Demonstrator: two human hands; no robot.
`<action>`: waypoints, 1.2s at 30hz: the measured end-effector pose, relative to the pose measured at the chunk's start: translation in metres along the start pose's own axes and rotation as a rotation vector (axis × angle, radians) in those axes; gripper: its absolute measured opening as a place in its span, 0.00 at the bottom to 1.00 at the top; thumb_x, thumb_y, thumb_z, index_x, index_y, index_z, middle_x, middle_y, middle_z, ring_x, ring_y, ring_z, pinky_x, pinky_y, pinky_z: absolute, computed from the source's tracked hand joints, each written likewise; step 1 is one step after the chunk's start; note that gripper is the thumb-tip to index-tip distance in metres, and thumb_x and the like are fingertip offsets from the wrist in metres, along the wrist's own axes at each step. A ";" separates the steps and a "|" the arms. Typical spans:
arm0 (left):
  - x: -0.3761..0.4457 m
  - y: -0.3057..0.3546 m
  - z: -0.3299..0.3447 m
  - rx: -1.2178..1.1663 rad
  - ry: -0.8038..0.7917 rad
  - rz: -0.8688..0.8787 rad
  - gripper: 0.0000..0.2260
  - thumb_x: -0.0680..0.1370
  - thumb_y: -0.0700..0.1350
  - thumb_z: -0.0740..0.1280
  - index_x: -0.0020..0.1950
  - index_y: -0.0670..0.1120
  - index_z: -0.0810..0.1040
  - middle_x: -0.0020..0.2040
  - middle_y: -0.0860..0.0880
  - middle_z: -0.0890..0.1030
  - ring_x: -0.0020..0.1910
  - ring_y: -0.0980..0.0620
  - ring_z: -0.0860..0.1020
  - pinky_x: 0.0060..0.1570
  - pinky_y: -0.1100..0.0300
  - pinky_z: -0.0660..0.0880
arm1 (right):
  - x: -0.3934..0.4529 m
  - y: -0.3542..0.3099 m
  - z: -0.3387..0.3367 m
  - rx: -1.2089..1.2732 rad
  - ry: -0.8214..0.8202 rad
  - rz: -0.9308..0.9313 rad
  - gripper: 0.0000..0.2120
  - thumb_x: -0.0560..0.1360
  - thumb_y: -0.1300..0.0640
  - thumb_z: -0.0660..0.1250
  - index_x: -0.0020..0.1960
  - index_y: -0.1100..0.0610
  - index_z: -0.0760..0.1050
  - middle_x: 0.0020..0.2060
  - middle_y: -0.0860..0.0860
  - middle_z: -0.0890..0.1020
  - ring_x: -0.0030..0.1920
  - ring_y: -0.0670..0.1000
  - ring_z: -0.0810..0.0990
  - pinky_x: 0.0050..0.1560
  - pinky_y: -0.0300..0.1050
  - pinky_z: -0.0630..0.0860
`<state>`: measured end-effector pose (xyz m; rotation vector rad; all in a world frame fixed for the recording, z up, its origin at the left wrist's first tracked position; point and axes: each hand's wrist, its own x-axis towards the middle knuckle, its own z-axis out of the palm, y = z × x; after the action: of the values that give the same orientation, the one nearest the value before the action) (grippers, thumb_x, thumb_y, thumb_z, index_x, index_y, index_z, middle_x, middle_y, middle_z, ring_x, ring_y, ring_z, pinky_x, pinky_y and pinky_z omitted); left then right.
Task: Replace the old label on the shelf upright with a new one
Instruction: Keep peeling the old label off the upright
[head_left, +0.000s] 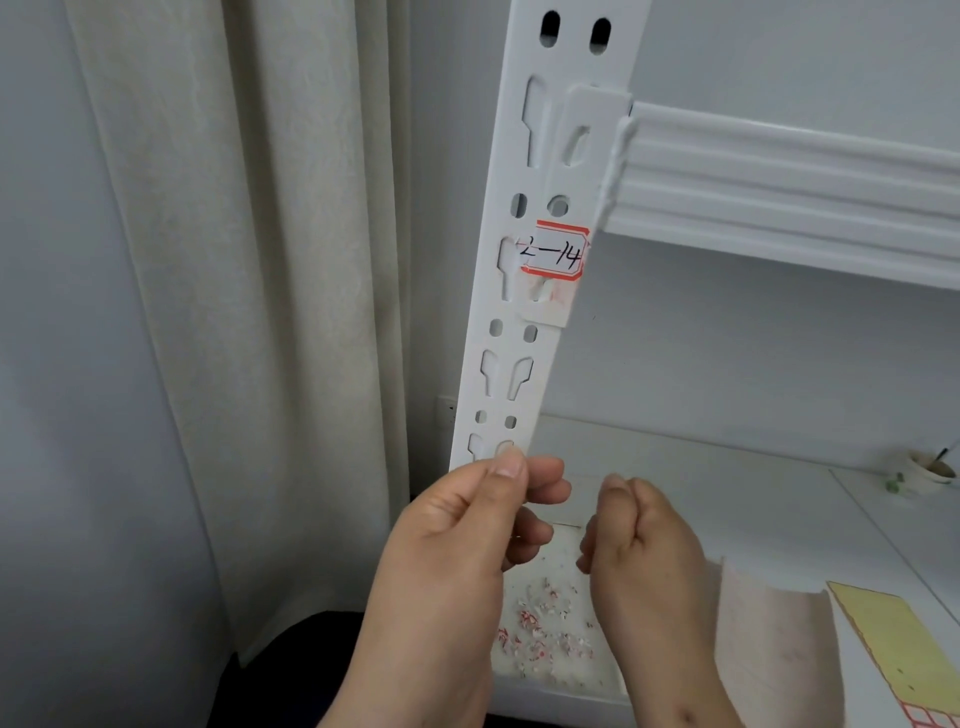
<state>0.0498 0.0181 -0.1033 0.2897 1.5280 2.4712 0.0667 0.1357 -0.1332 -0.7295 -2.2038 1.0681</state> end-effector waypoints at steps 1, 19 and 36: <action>0.000 -0.001 0.000 0.009 0.007 0.001 0.15 0.66 0.57 0.65 0.41 0.52 0.88 0.41 0.48 0.87 0.35 0.54 0.78 0.45 0.55 0.75 | 0.002 0.003 0.001 -0.015 -0.029 0.029 0.23 0.80 0.47 0.51 0.34 0.60 0.70 0.29 0.55 0.78 0.34 0.55 0.78 0.37 0.50 0.73; 0.018 0.035 0.010 0.160 0.169 0.384 0.13 0.74 0.38 0.73 0.39 0.58 0.84 0.35 0.57 0.82 0.36 0.61 0.78 0.40 0.70 0.75 | 0.014 -0.003 -0.007 -0.282 0.192 -0.204 0.10 0.74 0.55 0.70 0.36 0.46 0.76 0.34 0.41 0.80 0.36 0.49 0.77 0.64 0.58 0.65; 0.053 0.067 0.022 0.200 0.013 0.477 0.22 0.74 0.37 0.73 0.65 0.51 0.74 0.58 0.54 0.84 0.57 0.55 0.82 0.60 0.52 0.78 | 0.014 -0.115 -0.015 0.536 0.121 -0.345 0.10 0.78 0.56 0.64 0.56 0.44 0.77 0.46 0.37 0.83 0.49 0.34 0.79 0.47 0.26 0.72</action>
<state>-0.0003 0.0230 -0.0306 0.7532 1.8980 2.6575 0.0423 0.0911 -0.0277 -0.1641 -1.7367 1.3060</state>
